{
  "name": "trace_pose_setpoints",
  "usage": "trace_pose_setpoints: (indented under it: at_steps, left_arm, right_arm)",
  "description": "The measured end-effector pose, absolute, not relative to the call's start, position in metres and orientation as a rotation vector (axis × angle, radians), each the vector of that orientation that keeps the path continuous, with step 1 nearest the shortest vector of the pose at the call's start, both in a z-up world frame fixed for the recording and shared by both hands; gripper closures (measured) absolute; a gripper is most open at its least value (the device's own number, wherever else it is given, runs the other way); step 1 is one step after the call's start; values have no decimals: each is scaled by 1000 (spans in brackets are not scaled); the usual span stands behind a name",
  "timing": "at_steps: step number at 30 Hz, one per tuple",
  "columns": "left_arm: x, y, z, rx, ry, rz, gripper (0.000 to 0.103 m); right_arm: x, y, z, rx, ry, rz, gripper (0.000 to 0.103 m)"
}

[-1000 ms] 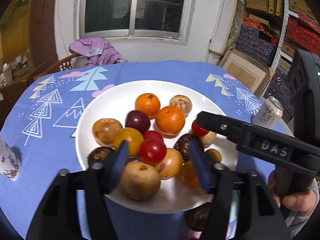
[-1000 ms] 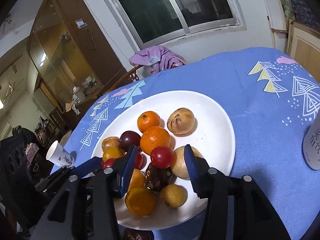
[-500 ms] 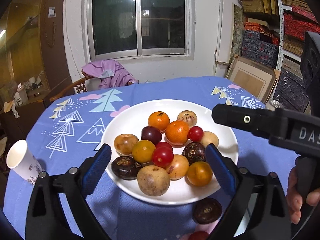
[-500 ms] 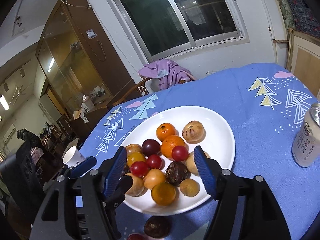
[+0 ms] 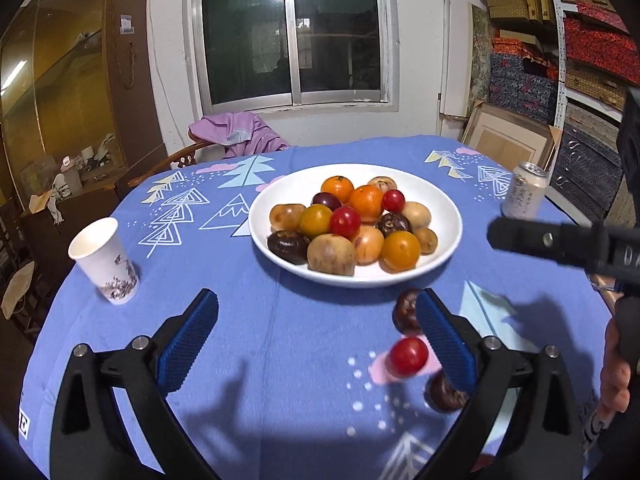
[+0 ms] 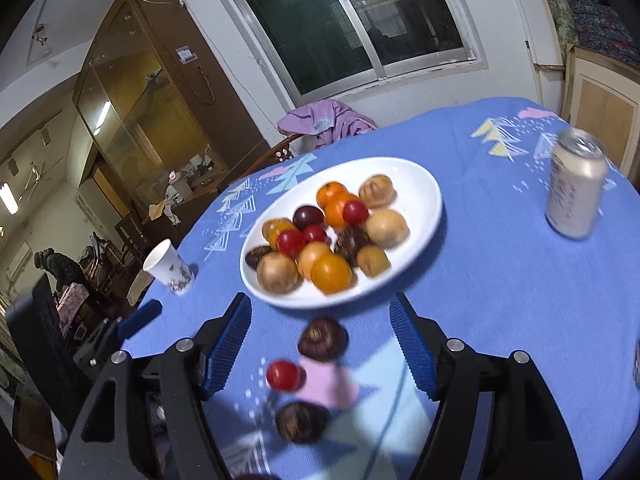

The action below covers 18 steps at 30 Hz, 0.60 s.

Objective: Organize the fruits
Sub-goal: 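Move both open tools back toward the remaining loose fruits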

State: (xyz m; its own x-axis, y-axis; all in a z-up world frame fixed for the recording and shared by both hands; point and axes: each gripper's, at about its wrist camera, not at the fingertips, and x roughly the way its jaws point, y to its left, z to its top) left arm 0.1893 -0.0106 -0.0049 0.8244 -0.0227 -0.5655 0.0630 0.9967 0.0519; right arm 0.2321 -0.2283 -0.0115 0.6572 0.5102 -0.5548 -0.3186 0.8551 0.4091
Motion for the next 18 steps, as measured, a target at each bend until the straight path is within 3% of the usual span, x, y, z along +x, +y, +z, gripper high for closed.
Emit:
trace_pose_setpoints:
  at_steps: [18]
  left_arm:
    - [118, -34, -24, 123, 632, -117, 4]
  right_arm:
    - [172, -273, -29, 362, 684, 432, 16]
